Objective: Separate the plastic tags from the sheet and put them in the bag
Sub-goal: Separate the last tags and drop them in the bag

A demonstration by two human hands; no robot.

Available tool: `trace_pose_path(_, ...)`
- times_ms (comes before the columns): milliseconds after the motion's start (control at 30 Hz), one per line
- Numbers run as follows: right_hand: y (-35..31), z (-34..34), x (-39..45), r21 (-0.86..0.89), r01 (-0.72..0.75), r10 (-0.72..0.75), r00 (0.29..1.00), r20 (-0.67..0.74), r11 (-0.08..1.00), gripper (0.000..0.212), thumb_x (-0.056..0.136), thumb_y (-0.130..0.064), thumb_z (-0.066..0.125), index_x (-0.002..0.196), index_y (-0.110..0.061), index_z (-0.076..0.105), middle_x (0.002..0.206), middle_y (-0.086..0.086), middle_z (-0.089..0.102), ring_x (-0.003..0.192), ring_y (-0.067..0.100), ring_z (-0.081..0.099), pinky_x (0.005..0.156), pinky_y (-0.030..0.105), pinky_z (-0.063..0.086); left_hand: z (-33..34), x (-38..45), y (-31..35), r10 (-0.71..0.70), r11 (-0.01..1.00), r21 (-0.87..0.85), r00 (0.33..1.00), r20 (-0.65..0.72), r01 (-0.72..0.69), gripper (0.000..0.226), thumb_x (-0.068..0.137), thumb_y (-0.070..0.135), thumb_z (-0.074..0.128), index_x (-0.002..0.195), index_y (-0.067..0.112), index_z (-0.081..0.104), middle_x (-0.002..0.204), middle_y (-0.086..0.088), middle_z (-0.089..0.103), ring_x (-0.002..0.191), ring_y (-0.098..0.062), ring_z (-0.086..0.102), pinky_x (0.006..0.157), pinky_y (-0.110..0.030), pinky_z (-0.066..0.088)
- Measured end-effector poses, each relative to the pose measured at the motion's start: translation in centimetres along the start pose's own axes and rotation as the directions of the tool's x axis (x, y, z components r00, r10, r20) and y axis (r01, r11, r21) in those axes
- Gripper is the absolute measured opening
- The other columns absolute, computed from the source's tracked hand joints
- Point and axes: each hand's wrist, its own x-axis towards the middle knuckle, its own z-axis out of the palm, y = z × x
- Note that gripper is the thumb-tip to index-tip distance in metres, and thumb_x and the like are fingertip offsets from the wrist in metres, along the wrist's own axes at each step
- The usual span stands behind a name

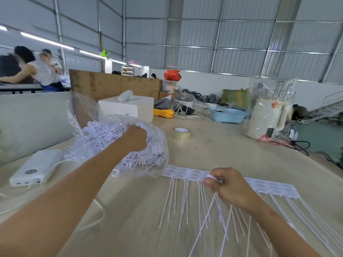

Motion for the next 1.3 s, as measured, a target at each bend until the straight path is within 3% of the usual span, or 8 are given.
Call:
trace_pose_path(167, -0.4, 0.0, 0.1, 0.002, -0.028, 0.028, 1.000, -0.012, 1.000, 0.034, 0.088, -0.014, 0.061, 0.055, -0.020, 0.056, 0.045, -0.011, 0.052, 0.039, 0.000, 0.046, 0.049, 0.014, 0.036, -3.3, -6.6, 3.8, 0.148, 0.987, 0.036, 0.975, 0.164, -0.156, 0.022, 0.095, 0.021, 0.044, 0.074, 0.013, 0.049, 0.083, -0.003, 0.055, 0.080, -0.021, 0.054, 0.074, -0.032, 0.043)
trace_pose_path(233, -0.7, 0.0, 0.2, -0.014, -0.036, 0.036, 0.999, 0.023, 0.999, 0.034, 0.090, -0.010, 0.058, 0.058, -0.022, 0.053, 0.047, -0.012, 0.048, 0.045, 0.001, 0.045, 0.054, 0.019, 0.038, -3.8, -8.3, 6.3, 0.231, 0.966, -0.146, 0.967, 0.110, -0.214, 0.033, 0.095, 0.027, 0.046, 0.066, 0.013, 0.053, 0.071, -0.002, 0.065, 0.065, -0.020, 0.060, 0.068, -0.028, 0.046)
trace_pose_path(333, -1.2, -0.1, -0.2, -0.004, 0.016, -0.015, 0.996, 0.091, 1.000, 0.029, 0.089, 0.003, 0.051, 0.062, -0.008, 0.051, 0.067, 0.007, 0.044, 0.060, 0.018, 0.045, 0.061, 0.029, 0.037, -2.6, -8.8, 10.0, 0.289, 0.871, -0.428, 0.956, 0.052, -0.240, 0.038, 0.097, 0.033, 0.046, 0.069, 0.008, 0.055, 0.081, -0.015, 0.069, 0.080, -0.027, 0.066, 0.073, -0.030, 0.049)
trace_pose_path(400, -1.0, -0.3, -0.5, 0.005, 0.033, -0.034, 0.998, 0.061, 0.999, 0.009, 0.087, 0.007, 0.051, 0.081, 0.006, 0.058, 0.076, 0.011, 0.045, 0.065, 0.021, 0.048, 0.062, 0.028, 0.038, -0.8, -8.3, 11.8, 0.273, 0.848, -0.462, 0.961, -0.040, -0.260, 0.041, 0.096, 0.039, 0.046, 0.071, 0.007, 0.050, 0.086, -0.018, 0.062, 0.085, -0.030, 0.059, 0.072, -0.032, 0.043)
trace_pose_path(567, -0.5, -0.6, -1.1, 0.151, -0.076, 0.074, 0.997, 0.021, 0.986, 0.047, 0.083, 0.008, 0.059, 0.123, -0.007, 0.039, 0.089, 0.003, 0.047, 0.068, 0.020, 0.056, 0.065, 0.027, 0.051, 3.7, -7.9, 14.0, 0.341, 0.562, -0.789, 0.939, -0.052, -0.248, 0.043, 0.092, 0.033, 0.058, 0.059, 0.006, 0.064, 0.053, -0.005, 0.059, 0.050, -0.009, 0.054, 0.057, -0.024, 0.041)
trace_pose_path(833, 0.1, -1.1, -1.0, -0.061, -0.116, 0.118, 0.993, 0.027, 0.991, 0.009, 0.087, -0.008, 0.060, 0.091, 0.000, 0.064, 0.083, 0.020, 0.065, 0.072, 0.023, 0.060, 0.075, 0.037, 0.051, 6.1, -8.7, 14.9, 0.143, 0.113, -0.990, 0.987, -0.070, -0.086, 0.033, 0.082, 0.017, 0.072, 0.049, 0.015, 0.066, 0.046, -0.002, 0.056, 0.044, -0.009, 0.047, 0.052, -0.021, 0.039)
trace_pose_path(1000, 0.0, -1.2, -0.8, -0.101, -0.123, 0.127, 0.991, 0.030, 0.987, 0.034, 0.090, -0.020, 0.060, 0.059, -0.008, 0.054, 0.056, 0.006, 0.053, 0.049, 0.010, 0.048, 0.058, 0.025, 0.039, 6.1, -8.6, 15.1, 0.052, -0.044, -0.999, 0.998, -0.021, -0.019, 0.021, 0.085, 0.010, 0.067, 0.067, 0.001, 0.068, 0.059, -0.012, 0.063, 0.047, -0.012, 0.054, 0.048, -0.020, 0.044)
trace_pose_path(1300, 0.7, -1.7, -1.2, 0.003, -0.051, 0.050, 0.988, 0.143, 0.999, 0.026, 0.090, -0.020, 0.062, 0.068, -0.005, 0.062, 0.061, 0.003, 0.057, 0.044, 0.000, 0.050, 0.051, 0.016, 0.041, 6.5, -8.3, 14.9, 0.095, -0.048, -0.999, 0.995, 0.019, 0.024, 0.024, 0.083, 0.014, 0.070, 0.068, -0.003, 0.062, 0.053, -0.008, 0.058, 0.040, -0.009, 0.052, 0.041, -0.017, 0.040)
